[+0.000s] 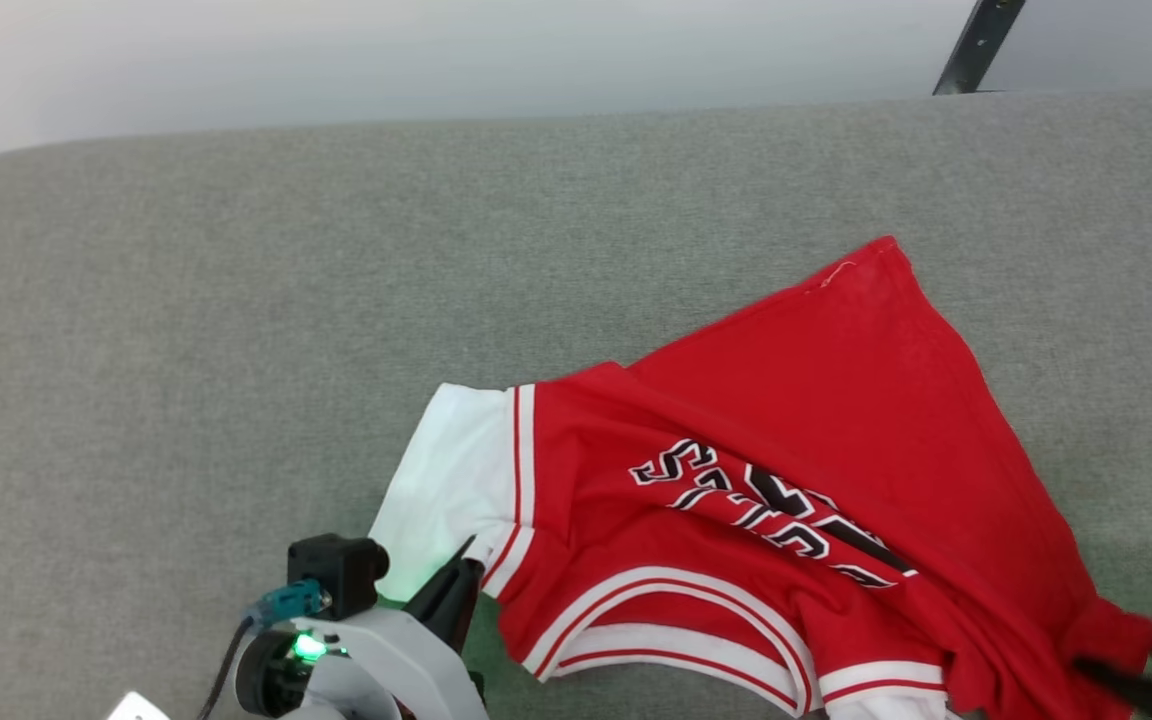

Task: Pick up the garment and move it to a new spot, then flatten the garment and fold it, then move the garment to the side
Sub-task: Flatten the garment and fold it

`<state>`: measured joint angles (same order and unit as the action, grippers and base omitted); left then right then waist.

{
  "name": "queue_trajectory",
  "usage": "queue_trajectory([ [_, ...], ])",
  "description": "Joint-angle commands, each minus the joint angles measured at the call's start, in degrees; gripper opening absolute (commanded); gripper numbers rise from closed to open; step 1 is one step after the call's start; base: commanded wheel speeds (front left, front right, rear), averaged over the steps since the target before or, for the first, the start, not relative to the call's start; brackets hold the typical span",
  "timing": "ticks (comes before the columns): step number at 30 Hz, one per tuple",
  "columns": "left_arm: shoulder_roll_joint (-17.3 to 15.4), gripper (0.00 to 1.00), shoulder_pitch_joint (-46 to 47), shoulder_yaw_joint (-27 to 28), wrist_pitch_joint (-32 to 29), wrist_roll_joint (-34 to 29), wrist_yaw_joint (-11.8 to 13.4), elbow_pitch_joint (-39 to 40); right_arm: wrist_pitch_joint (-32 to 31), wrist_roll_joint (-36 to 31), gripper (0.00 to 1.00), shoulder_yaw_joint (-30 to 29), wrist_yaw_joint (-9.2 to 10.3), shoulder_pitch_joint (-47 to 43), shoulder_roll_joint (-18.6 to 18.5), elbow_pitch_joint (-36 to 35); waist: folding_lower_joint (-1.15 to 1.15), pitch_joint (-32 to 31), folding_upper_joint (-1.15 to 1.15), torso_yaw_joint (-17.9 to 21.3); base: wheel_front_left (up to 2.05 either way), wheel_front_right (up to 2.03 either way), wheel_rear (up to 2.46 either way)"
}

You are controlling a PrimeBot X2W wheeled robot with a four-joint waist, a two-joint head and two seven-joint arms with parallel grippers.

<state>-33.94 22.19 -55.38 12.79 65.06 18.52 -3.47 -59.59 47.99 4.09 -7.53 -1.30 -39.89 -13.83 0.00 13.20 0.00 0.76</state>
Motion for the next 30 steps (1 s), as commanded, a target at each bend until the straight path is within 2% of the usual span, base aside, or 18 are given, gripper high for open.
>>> queue_trajectory([
  [1, 0.25, 0.0, -0.43, -0.06, 0.0, -0.32, -0.02, 0.1, -1.04, 1.11, 1.0, -1.66, 0.08, 1.08, -0.5, -1.36, 0.0, -0.06, 0.0, -0.5, 0.0, 0.0, 0.0],
  [5, 0.77, 0.0, 0.34, -0.33, 0.05, -0.79, -0.25, 0.25, -4.37, 3.12, 1.0, -7.49, 0.08, 4.58, -2.37, -5.1, 0.0, 0.93, 0.0, -2.04, 0.0, 0.0, 0.0],
  [9, 1.62, 0.0, 1.86, -0.59, -0.07, -1.52, -0.84, -0.08, -3.59, -0.54, 1.0, -8.16, 0.08, 12.75, -3.28, -4.45, 0.0, 3.24, 0.0, -3.88, 0.0, 0.0, 0.0],
  [13, 2.52, 0.0, 3.65, -0.65, -0.14, -2.31, -1.38, -0.46, 0.74, -6.91, 1.0, -1.9, 0.08, 24.38, -1.54, 0.2, 0.0, 6.62, 0.0, -5.63, 0.0, 0.0, 0.0],
  [20, 4.82, 0.0, 7.5, -0.88, -0.25, -3.63, -2.4, -1.99, 6.97, -14.93, 1.0, 10.74, 0.08, 43.18, 2.26, 18.09, 0.0, 12.27, 0.0, -9.06, 0.0, 0.0, 0.0],
  [24, 6.01, 0.0, 8.56, -0.93, -0.07, -3.89, -3.14, -3.4, 8.84, -15.72, 1.0, 15.82, 0.09, 48.78, 2.97, 28.11, 0.0, 13.86, 0.0, -10.75, 0.0, 0.0, 0.0],
  [30, 6.7, 0.0, 8.58, -0.64, 0.33, -3.85, -3.68, -5.43, 7.4, -12.18, 1.0, 24.3, 0.07, 50.46, 3.01, 36.11, 0.0, 14.52, 0.0, -11.81, 0.0, 0.0, 0.0],
])
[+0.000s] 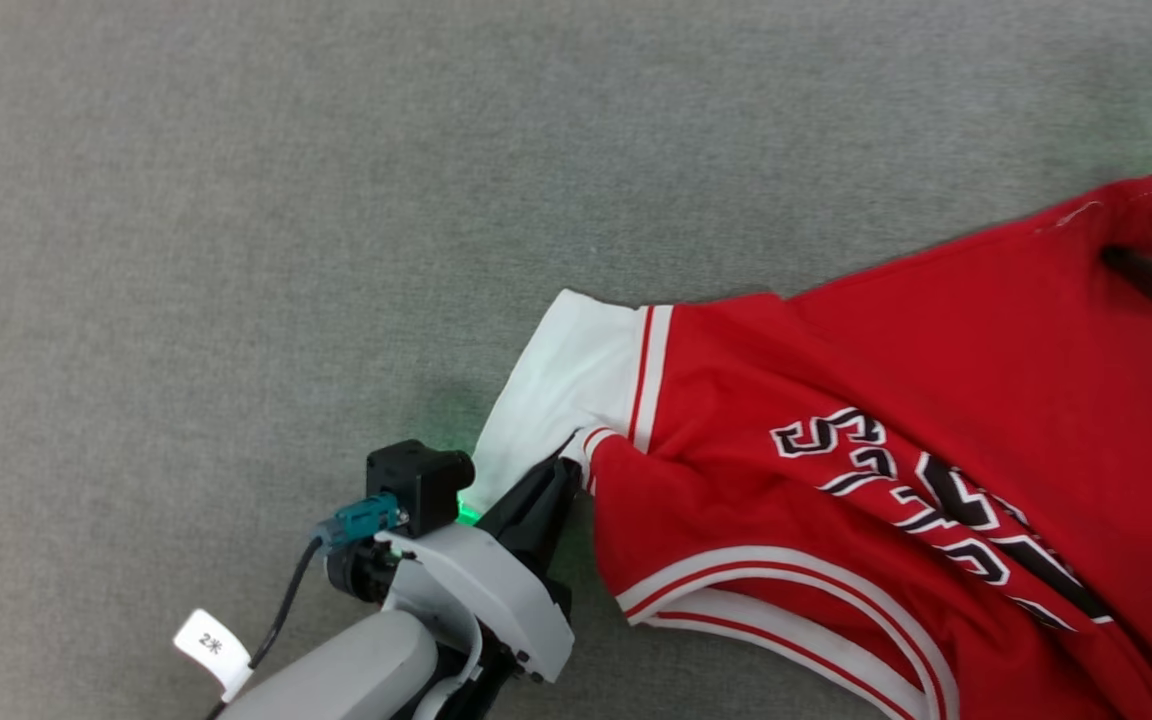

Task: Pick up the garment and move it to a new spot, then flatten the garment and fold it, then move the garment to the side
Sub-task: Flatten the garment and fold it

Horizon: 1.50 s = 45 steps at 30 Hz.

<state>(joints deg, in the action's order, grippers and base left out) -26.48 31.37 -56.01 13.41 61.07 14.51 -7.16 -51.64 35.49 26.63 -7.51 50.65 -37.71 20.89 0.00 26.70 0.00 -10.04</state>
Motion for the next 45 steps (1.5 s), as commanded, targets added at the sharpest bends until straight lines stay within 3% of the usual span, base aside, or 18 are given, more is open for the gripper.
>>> queue_trajectory([
  [1, -0.7, 0.0, -0.67, 0.04, -0.22, 0.16, 0.32, -1.97, -0.82, 0.89, 1.0, 2.92, 0.05, -1.38, 0.58, 1.99, 0.0, 1.01, 0.0, -1.03, 0.0, 0.0, 0.0],
  [2, -0.64, 0.0, -0.71, 0.1, -0.22, 0.2, 0.24, -2.17, -1.02, 1.5, 0.64, 3.79, 0.05, -1.07, 0.34, 2.59, 0.0, 1.01, 0.0, -1.03, 0.0, 0.0, 0.0],
  [3, -0.55, 0.0, -0.72, 0.14, -0.15, 0.24, 0.18, -2.32, -1.15, 1.91, 0.47, 4.59, 0.05, -0.94, 0.23, 3.18, 0.0, 0.97, 0.0, -1.03, 0.0, 0.0, 0.0],
  [4, -0.44, 0.0, -0.73, 0.16, -0.11, 0.27, 0.03, -2.5, -1.42, 2.34, 0.19, 5.34, 0.05, -0.86, 0.09, 3.6, 0.0, 0.91, 0.0, -1.01, 0.0, 0.0, 0.0],
  [5, -0.36, 0.0, -0.73, 0.16, -0.08, 0.32, -0.08, -2.66, -1.32, 2.86, 0.0, 6.04, 0.05, -0.66, -0.09, 3.94, 0.0, 0.85, 0.0, -0.96, 0.0, 0.0, 0.0],
  [10, 0.08, 0.0, -0.58, 0.5, 0.07, 0.59, -0.63, -3.44, 2.59, 4.26, 0.0, 6.46, 0.07, 1.17, -0.48, 5.83, 0.0, 0.28, 0.0, -0.54, 0.0, 0.0, 0.0],
  [20, -0.28, 0.0, 4.25, 2.6, 0.98, -1.63, -3.34, -5.6, 20.96, 4.84, 0.0, 0.95, 0.07, 6.22, 1.42, 10.57, 0.0, -2.44, 0.0, 0.78, 0.0, 0.0, 0.0],
  [26, -0.29, 0.0, 17.16, 6.27, 0.04, -2.81, -6.54, -10.33, 31.62, 1.62, 0.0, -7.32, 0.07, 14.59, 5.84, 20.15, 0.0, -2.5, 0.0, 2.61, 0.0, 0.0, 0.0],
  [34, 2.22, 0.0, 40.85, 13.99, -1.02, -1.61, -11.01, -26.12, 42.74, -4.96, 0.0, -17.0, 0.07, 31.21, 12.22, 32.1, 0.0, 0.61, 0.0, 5.73, 0.0, 0.0, 0.0],
  [40, 4.04, 0.0, 57.48, 20.09, 1.09, -1.36, -13.88, -39.47, 50.27, -8.41, 0.0, -21.8, 0.08, 41.9, 15.08, 37.8, 0.0, 1.66, 0.0, 7.79, 0.0, 0.0, 0.0],
  [45, 5.38, 0.0, 62.66, 25.44, 1.8, -0.91, -17.55, -45.33, 53.12, -8.57, 0.0, -22.5, 0.1, 43.96, 16.84, 40.73, 0.0, 0.2, 0.0, 8.64, 0.0, 0.0, 0.0],
])
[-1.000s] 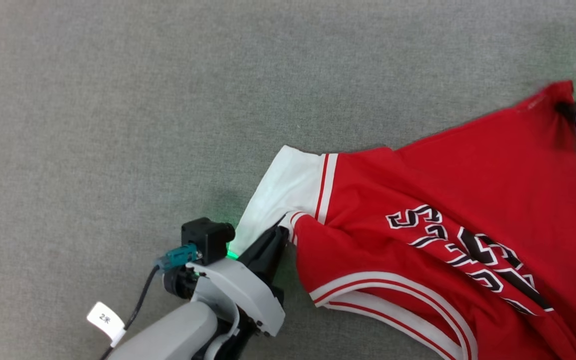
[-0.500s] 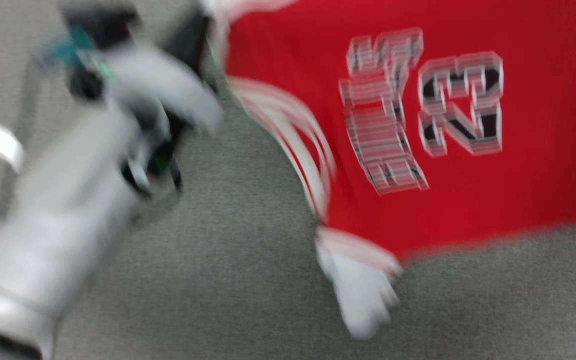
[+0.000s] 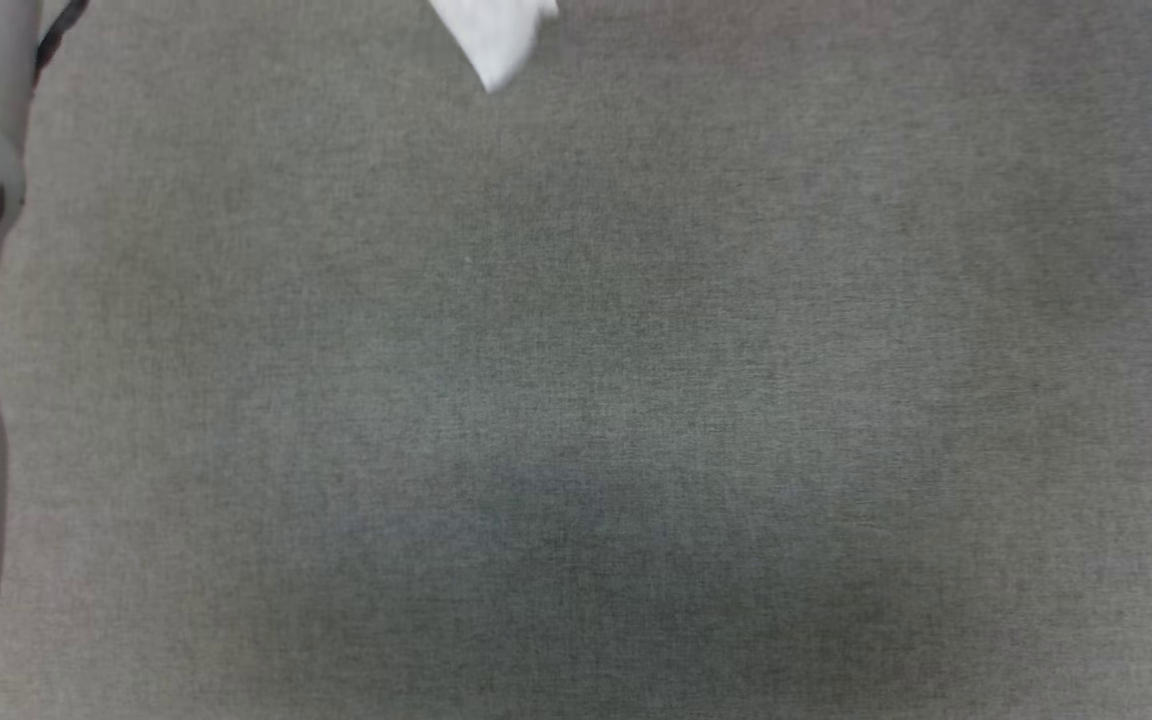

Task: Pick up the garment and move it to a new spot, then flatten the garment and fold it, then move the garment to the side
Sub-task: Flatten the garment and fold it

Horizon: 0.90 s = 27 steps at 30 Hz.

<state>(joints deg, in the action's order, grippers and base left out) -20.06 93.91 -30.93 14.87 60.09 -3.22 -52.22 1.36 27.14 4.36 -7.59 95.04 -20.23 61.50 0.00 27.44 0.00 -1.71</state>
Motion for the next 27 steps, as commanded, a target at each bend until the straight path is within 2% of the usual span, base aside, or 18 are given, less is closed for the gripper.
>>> queue_trajectory([
  [1, -0.82, 0.0, -0.38, 1.23, 0.36, -0.48, -0.53, -0.55, 0.0, 0.1, 0.0, 0.38, 0.19, -0.96, -0.5, 0.42, 0.0, -0.8, 0.0, 0.33, 0.0, 0.0, 0.0],
  [6, 1.25, 0.0, -8.13, 4.02, 0.34, -0.44, -3.46, -0.82, -0.83, 2.83, 0.0, 4.05, 0.17, -7.12, 0.14, -0.09, 0.0, -2.5, 0.0, 0.49, 0.0, 0.0, 0.0],
  [10, 2.6, 0.0, -18.07, 5.02, 0.34, 1.59, -4.28, 1.7, -2.26, 6.9, 0.0, 8.42, 0.16, -15.28, -1.03, -3.86, 0.0, -4.17, 0.0, 0.34, 0.0, 0.0, 0.0],
  [19, 1.8, 0.0, -45.01, 4.75, 0.34, 6.64, -4.31, 21.68, -7.44, 18.95, 0.0, 15.75, 0.14, -37.41, -7.61, -20.61, 0.0, -8.07, 0.0, 0.13, 0.0, 0.0, 0.0],
  [21, 0.67, 0.0, -51.77, 6.4, 0.35, 6.83, -4.31, 26.25, -8.34, 21.29, 0.0, 15.94, 0.14, -42.4, -8.93, -24.69, 0.0, -9.13, 0.0, 0.31, 0.0, 0.0, 0.0],
  [22, 0.6, 0.0, -58.71, 7.57, 0.27, 6.93, -4.32, 31.15, -9.12, 22.75, 0.0, 15.87, 0.14, -47.5, -10.09, -28.18, 0.0, -10.17, 0.0, 0.68, 0.0, 0.0, 0.0],
  [27, -0.74, 0.0, -73.87, 10.9, 0.27, 6.32, -4.32, 41.27, -11.42, 25.04, 0.0, 13.72, 0.14, -59.86, -13.06, -37.02, 0.0, -12.53, 0.0, 1.42, 0.0, 0.0, 0.0],
])
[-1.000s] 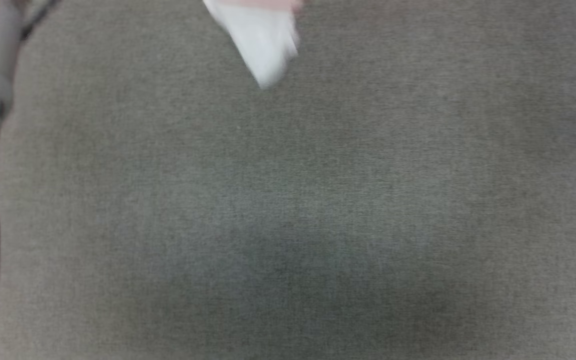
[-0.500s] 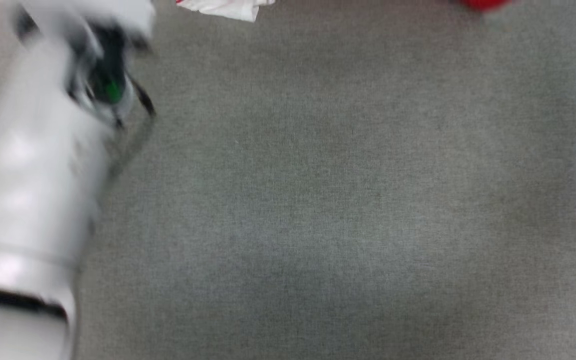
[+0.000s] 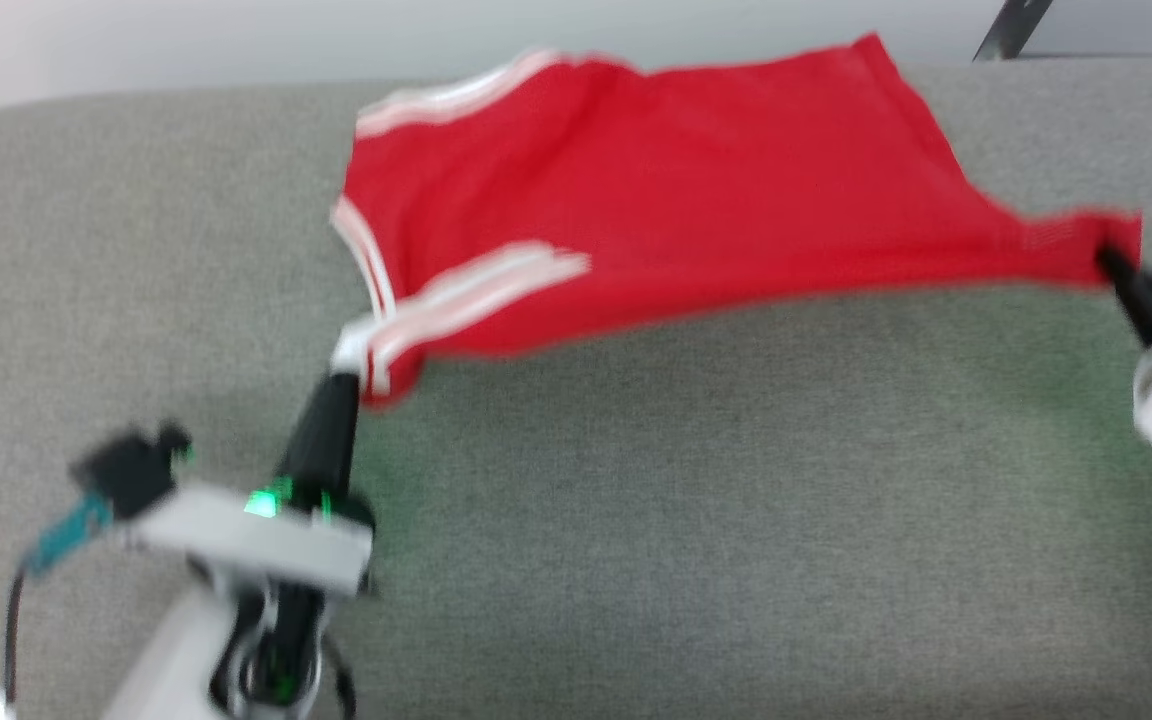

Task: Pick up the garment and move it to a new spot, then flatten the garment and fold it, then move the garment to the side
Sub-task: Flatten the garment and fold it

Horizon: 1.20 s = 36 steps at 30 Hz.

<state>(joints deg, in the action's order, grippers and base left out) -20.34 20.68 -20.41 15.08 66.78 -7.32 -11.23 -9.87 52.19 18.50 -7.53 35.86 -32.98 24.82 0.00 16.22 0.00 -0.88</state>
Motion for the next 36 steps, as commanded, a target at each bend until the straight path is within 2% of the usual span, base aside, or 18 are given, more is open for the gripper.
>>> queue_trajectory([
  [1, -0.84, 0.0, -3.21, 0.52, 0.07, -0.61, -0.19, 1.92, -0.78, 0.01, 0.0, -0.93, 0.09, -3.02, -0.7, -2.19, 0.0, -1.65, 0.0, 0.68, 0.0, 0.0, 0.0],
  [5, -2.29, 0.0, -11.13, 0.95, 0.07, -0.91, 1.13, 8.53, -3.47, -0.24, 0.0, -4.75, 0.09, -11.67, -2.12, -9.52, 0.0, -2.45, 0.0, 1.05, 0.0, 0.0, 0.0],
  [9, -3.28, 0.0, -17.01, 1.11, 0.06, -1.51, 3.0, 15.05, -6.84, -1.6, 0.0, -10.1, 0.09, -19.38, -1.43, -17.48, 0.0, -1.98, 0.0, 1.31, 0.0, 0.0, 0.0],
  [16, -5.05, 0.0, -25.22, 0.83, 0.04, -3.54, 6.69, 25.4, -15.53, -5.59, 0.0, -19.44, 0.08, -31.76, 2.9, -33.06, 0.0, -0.79, 0.0, 1.71, 0.0, 0.0, 0.0],
  [21, -6.03, 0.0, -26.23, 1.36, -0.35, -4.2, 8.54, 29.34, -21.1, -8.22, 0.0, -25.01, 0.08, -34.75, 7.35, -40.02, 0.0, 0.35, 0.0, 1.61, 0.0, 0.0, 0.0],
  [26, -5.57, 0.0, -22.9, 1.85, -0.44, -4.83, 8.47, 28.41, -24.35, -9.43, 0.0, -25.7, 0.08, -30.67, 9.44, -39.43, 0.0, 0.91, 0.0, 1.82, 0.0, 0.0, 0.0],
  [34, -2.47, 0.0, -13.62, 2.14, -0.06, -8.46, 6.43, 23.32, -25.74, -11.86, 0.0, -24.13, 0.08, -18.38, 10.16, -29.69, 0.0, 2.96, 0.0, 0.39, 0.0, 0.0, 0.0],
  [36, -1.95, 0.0, -11.48, 2.07, -0.06, -10.12, 6.77, 20.76, -25.45, -12.26, 0.0, -23.35, 0.08, -16.0, 10.13, -26.87, 0.0, 3.75, 0.0, 0.13, 0.0, 0.0, 0.0],
])
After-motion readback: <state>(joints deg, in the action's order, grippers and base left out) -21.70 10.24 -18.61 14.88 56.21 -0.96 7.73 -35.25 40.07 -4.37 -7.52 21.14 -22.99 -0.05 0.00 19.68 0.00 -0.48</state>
